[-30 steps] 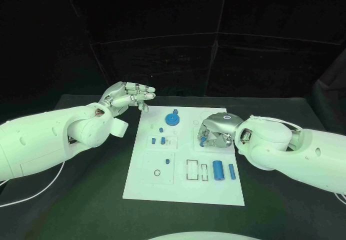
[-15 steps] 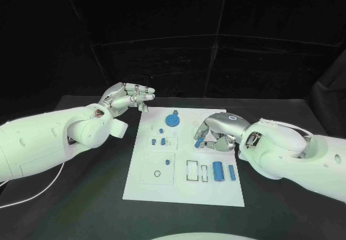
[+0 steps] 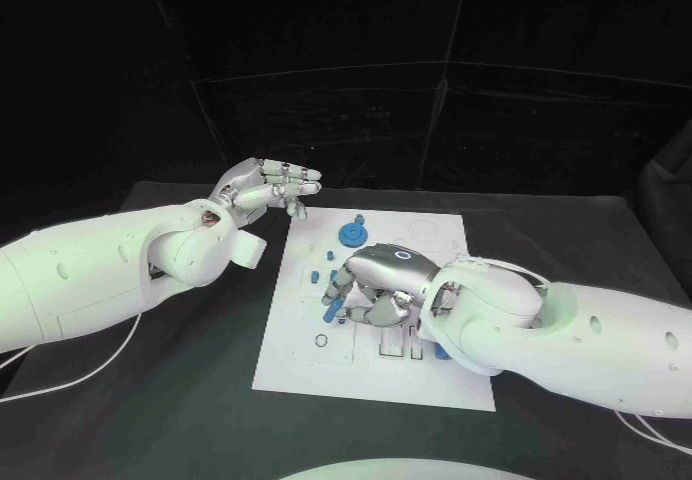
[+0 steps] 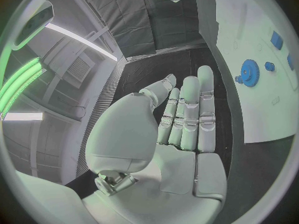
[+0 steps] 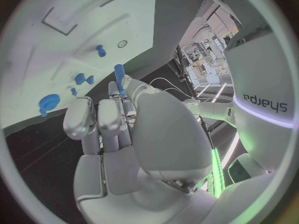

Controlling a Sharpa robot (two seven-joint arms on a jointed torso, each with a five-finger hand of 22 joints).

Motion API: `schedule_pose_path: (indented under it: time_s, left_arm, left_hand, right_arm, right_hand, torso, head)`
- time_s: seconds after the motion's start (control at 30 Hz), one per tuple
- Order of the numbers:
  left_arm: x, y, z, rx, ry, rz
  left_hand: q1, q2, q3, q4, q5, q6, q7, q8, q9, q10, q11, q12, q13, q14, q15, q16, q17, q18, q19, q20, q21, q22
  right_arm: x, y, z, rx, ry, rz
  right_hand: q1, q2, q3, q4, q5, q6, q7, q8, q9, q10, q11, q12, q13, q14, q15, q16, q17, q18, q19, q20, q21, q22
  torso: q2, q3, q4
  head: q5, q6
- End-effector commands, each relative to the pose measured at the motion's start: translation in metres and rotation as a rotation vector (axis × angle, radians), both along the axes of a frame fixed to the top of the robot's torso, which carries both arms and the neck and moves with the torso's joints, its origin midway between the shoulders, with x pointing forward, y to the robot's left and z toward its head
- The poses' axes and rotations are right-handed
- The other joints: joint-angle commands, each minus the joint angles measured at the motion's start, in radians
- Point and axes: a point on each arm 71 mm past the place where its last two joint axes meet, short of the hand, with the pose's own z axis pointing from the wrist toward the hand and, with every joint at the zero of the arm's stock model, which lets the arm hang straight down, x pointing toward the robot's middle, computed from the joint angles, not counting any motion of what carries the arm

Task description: Assemble the parts on the task board

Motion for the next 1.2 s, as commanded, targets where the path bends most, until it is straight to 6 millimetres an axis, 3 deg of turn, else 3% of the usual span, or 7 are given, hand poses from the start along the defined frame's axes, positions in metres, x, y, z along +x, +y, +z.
schedule_pose_path:
  time_s: [0.03,0.5,1.2]
  left_arm:
    - [0.0,-0.002,0.001,-0.009,-0.001,-0.014]
    - [0.001,-0.005,0.001,-0.01,-0.002,-0.018]
    - [0.001,-0.006,0.001,-0.01,-0.001,-0.02]
  left_hand:
    - [-0.002,0.011,-0.005,-0.001,0.002,0.006,-0.001,0.001,0.0,0.006,0.0,0.006,-0.001,-0.005,0.0,0.005,-0.001,0.014,-0.005,0.0,-0.001,-0.001]
    - [-0.001,0.011,-0.006,-0.002,0.002,0.006,-0.001,0.002,0.0,0.006,0.0,0.007,-0.001,-0.006,0.0,0.006,-0.002,0.014,-0.005,-0.001,-0.001,-0.002]
    - [-0.001,0.011,-0.006,-0.002,0.002,0.006,-0.001,0.002,0.0,0.006,0.0,0.007,-0.001,-0.006,0.0,0.006,-0.002,0.014,-0.005,-0.001,-0.001,-0.002]
  right_arm:
    - [-0.003,0.009,-0.002,0.014,0.006,0.061]
    - [0.0,0.026,-0.027,-0.098,0.034,0.071]
    - [0.002,0.034,-0.038,-0.2,0.009,0.039]
  right_hand:
    - [-0.011,0.0,0.006,-0.001,0.005,-0.004,0.001,-0.003,-0.002,-0.001,0.006,-0.005,-0.001,0.008,0.006,0.006,0.0,-0.01,-0.002,0.006,0.005,0.0]
    - [-0.023,-0.001,0.007,-0.004,0.008,-0.006,0.003,-0.001,-0.001,-0.001,0.008,-0.004,-0.001,0.007,0.008,0.008,0.002,-0.01,-0.003,0.007,0.005,0.001]
    - [-0.027,0.0,0.008,-0.006,0.008,-0.004,0.003,0.0,-0.001,0.0,0.007,-0.003,0.0,0.007,0.008,0.008,0.002,-0.01,-0.003,0.008,0.006,0.001]
  torso:
    - [0.0,-0.0016,-0.0001]
    - [0.0,0.0005,-0.0002]
    - [0.0,0.0004,-0.0005]
  head:
    - [0.006,-0.004]
    - [0.019,-0.012]
    - [0.012,-0.014]
